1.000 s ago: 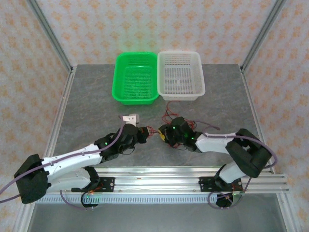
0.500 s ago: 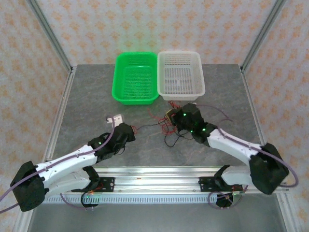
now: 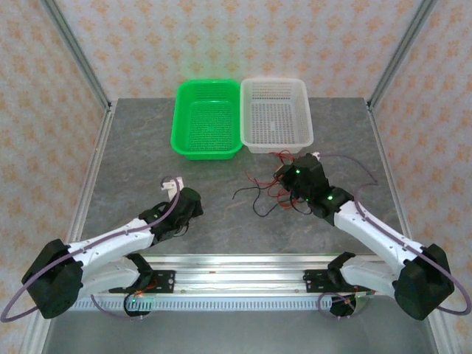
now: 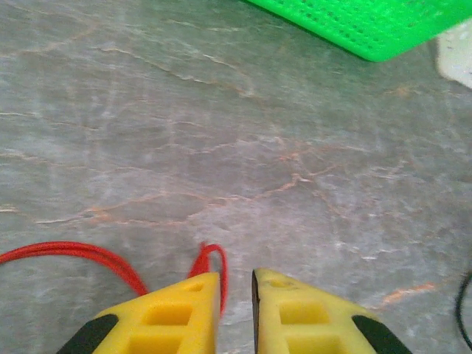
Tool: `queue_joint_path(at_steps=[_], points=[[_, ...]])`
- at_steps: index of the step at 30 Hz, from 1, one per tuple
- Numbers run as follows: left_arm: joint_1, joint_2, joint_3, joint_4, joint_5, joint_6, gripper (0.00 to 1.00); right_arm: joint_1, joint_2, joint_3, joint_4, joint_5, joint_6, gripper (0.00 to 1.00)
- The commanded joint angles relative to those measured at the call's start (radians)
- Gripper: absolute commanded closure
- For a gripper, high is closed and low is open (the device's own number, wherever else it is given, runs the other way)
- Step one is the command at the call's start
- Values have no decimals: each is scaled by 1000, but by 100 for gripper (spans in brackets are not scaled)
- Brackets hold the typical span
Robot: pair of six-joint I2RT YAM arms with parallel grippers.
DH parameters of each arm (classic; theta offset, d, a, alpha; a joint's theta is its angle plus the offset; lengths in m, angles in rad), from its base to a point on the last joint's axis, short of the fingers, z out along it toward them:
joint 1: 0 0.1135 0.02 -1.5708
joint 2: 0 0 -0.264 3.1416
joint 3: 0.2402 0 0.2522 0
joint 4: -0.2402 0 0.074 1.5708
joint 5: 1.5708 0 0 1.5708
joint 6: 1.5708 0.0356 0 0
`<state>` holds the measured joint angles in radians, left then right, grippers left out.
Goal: Untangle the cables
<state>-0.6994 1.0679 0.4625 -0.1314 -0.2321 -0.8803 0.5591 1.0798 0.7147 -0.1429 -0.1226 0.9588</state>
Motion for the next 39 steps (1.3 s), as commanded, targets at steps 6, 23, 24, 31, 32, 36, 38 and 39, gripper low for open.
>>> queue_joint_path(at_steps=[6, 23, 24, 31, 32, 36, 38, 39], points=[[5, 37, 48, 94, 129, 72, 79, -4, 95, -19, 56, -49, -119, 100], [-217, 264, 354, 9, 105, 161, 51, 48, 215, 171, -205, -41, -393, 30], [-225, 291, 371, 1, 99, 164, 51, 47, 200, 184, -236, -20, -413, 30], [-282, 448, 461, 22, 132, 208, 51, -69, 105, 243, -407, 80, -471, 31], [-291, 467, 475, 22, 134, 219, 51, -92, 72, 238, -409, 79, -476, 32], [-307, 555, 537, 28, 146, 243, 51, -202, 59, 214, -397, 45, -502, 34], [-311, 596, 562, 41, 159, 258, 50, -234, 67, 197, -378, 23, -511, 35], [-310, 620, 578, 45, 160, 266, 50, -247, 76, 187, -365, 13, -514, 35]])
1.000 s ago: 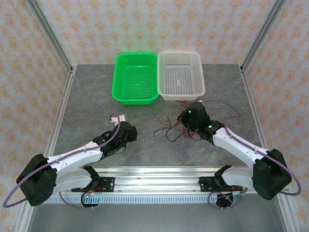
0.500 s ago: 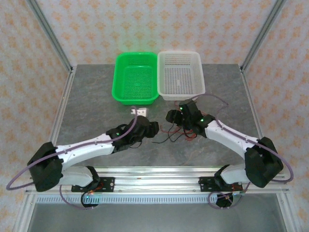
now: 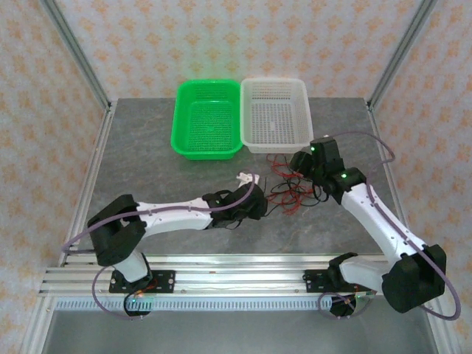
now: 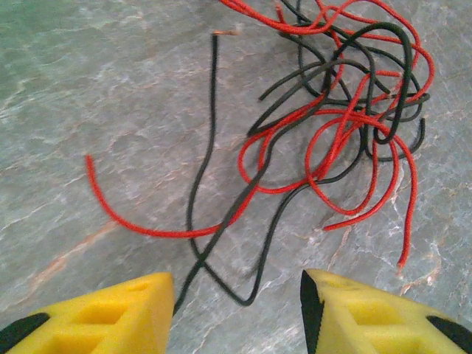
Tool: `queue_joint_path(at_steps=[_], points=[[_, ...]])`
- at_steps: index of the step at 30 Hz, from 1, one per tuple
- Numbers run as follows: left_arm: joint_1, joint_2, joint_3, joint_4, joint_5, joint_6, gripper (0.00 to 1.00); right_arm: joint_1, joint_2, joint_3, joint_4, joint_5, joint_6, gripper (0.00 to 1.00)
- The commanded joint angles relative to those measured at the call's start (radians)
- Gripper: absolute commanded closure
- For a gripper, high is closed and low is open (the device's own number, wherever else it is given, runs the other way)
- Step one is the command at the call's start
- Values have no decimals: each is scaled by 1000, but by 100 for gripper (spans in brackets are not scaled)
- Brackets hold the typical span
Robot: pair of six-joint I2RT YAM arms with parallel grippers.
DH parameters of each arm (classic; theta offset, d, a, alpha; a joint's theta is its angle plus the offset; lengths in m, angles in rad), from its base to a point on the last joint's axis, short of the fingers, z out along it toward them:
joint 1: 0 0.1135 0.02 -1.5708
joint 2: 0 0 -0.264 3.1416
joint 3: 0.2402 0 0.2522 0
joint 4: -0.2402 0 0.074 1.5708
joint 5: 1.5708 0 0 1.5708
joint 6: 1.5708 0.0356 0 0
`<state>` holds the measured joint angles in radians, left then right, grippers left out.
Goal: Untangle the cables
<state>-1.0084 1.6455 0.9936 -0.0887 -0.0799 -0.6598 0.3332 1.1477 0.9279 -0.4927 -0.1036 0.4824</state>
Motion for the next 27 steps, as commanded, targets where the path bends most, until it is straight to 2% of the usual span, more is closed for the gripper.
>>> queue_joint_path(at_steps=[1, 7, 14, 27], points=[[-1, 71, 66, -5, 2, 54, 50, -29, 17, -38, -3, -17, -38, 35], [-2, 222, 185, -93, -95, 119, 51, -33, 57, -103, 56, -94, -24, 37], [-2, 257, 235, -123, -209, 156, 56, -33, 44, -168, 89, -120, -7, 38], [-1, 289, 228, -133, -217, 190, 58, -33, 43, -173, 105, -137, 0, 40]])
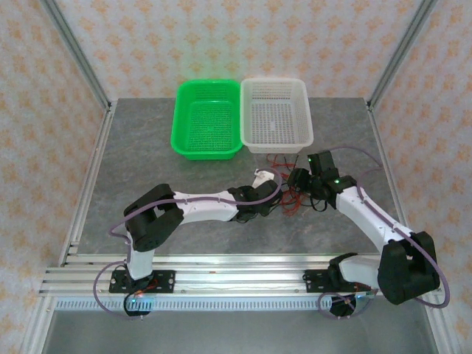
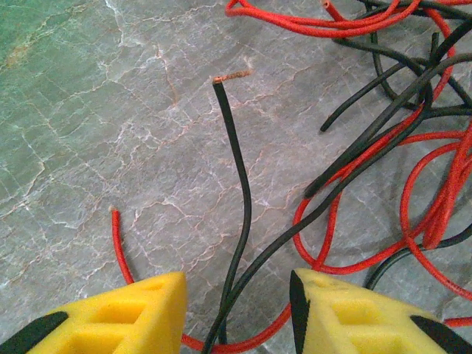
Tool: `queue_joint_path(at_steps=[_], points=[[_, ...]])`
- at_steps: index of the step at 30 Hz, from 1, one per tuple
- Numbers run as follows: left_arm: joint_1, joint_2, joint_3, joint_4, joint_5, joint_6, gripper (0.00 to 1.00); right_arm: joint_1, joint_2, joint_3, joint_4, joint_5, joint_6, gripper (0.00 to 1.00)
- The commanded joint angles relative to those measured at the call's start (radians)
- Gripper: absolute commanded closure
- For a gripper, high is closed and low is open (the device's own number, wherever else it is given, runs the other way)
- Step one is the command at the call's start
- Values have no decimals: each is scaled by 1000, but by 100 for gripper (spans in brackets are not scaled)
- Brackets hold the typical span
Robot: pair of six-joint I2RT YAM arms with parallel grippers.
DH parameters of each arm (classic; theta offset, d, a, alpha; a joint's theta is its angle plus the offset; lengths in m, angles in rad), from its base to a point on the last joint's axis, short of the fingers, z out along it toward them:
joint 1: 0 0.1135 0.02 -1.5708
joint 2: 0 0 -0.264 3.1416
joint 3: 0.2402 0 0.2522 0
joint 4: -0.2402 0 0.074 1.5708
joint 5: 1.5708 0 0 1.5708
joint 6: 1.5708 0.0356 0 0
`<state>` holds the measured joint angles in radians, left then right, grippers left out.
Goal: Untangle the cables
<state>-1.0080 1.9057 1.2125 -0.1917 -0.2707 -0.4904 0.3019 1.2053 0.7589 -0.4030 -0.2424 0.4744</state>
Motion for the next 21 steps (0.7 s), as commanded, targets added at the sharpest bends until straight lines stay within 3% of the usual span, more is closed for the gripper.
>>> queue_joint_path(at_steps=[1, 8, 18, 21], points=[[-3, 34, 5, -24, -24, 20, 59, -2, -15, -4, 13, 1, 8, 40], [13, 60, -1, 18, -33, 24, 66, -1, -20, -4, 9, -1, 7, 46], [20, 9, -18, 37, -34, 14, 100, -2, -20, -14, 13, -9, 17, 58], [13, -80, -37, 27, -31, 1, 100, -3, -19, -31, 33, -30, 31, 58]])
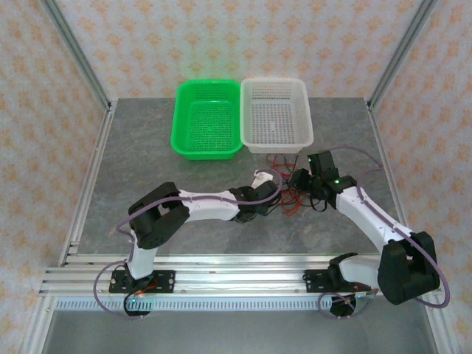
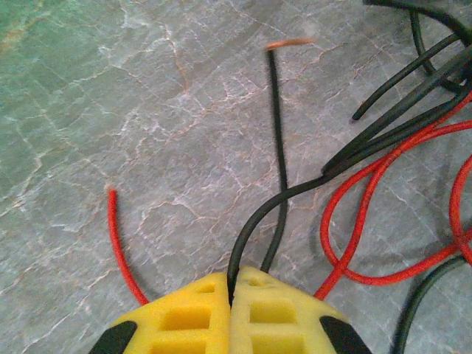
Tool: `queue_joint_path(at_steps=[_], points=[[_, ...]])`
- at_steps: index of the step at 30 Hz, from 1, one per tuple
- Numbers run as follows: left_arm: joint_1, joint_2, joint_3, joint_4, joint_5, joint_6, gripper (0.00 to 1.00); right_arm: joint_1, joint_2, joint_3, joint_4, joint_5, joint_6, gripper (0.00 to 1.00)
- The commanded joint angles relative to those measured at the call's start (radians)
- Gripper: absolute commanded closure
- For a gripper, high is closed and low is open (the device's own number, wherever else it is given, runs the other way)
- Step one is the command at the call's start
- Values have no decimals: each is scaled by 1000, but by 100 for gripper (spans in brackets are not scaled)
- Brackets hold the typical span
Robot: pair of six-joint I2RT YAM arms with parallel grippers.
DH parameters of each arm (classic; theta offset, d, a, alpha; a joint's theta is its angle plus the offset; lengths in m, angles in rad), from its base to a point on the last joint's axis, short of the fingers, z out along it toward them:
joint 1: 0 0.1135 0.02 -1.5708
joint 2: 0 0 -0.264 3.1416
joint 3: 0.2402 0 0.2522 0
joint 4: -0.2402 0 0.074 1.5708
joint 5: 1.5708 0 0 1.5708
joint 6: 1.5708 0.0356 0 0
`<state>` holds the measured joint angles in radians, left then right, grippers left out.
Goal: Untangle the cables
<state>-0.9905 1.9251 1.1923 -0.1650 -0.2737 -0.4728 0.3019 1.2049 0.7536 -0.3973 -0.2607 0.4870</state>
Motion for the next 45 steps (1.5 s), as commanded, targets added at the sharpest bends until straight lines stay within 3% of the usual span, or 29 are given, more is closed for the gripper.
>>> queue_joint_path(at_steps=[1, 11, 19, 24, 30, 37, 45], points=[[-9, -121, -19, -9, -24, -21, 100, -2, -21, -32, 37, -23, 23, 58], [-58, -345, 6, -119, -11, -34, 100, 56, 50, -54, 130, -37, 69, 51], [-59, -527, 58, -190, -99, -25, 100, 66, 194, -108, 207, 122, 90, 57], [-59, -612, 112, -219, -144, 19, 100, 67, 277, -144, 264, 143, 97, 63], [-58, -630, 188, -272, -218, 61, 100, 64, 317, -167, 288, 183, 107, 100], [-23, -662, 297, -364, -369, 82, 100, -43, 276, -150, 197, 289, 50, 100], [81, -725, 380, -356, -389, 167, 100, -211, 316, -99, 186, 291, 17, 100]])
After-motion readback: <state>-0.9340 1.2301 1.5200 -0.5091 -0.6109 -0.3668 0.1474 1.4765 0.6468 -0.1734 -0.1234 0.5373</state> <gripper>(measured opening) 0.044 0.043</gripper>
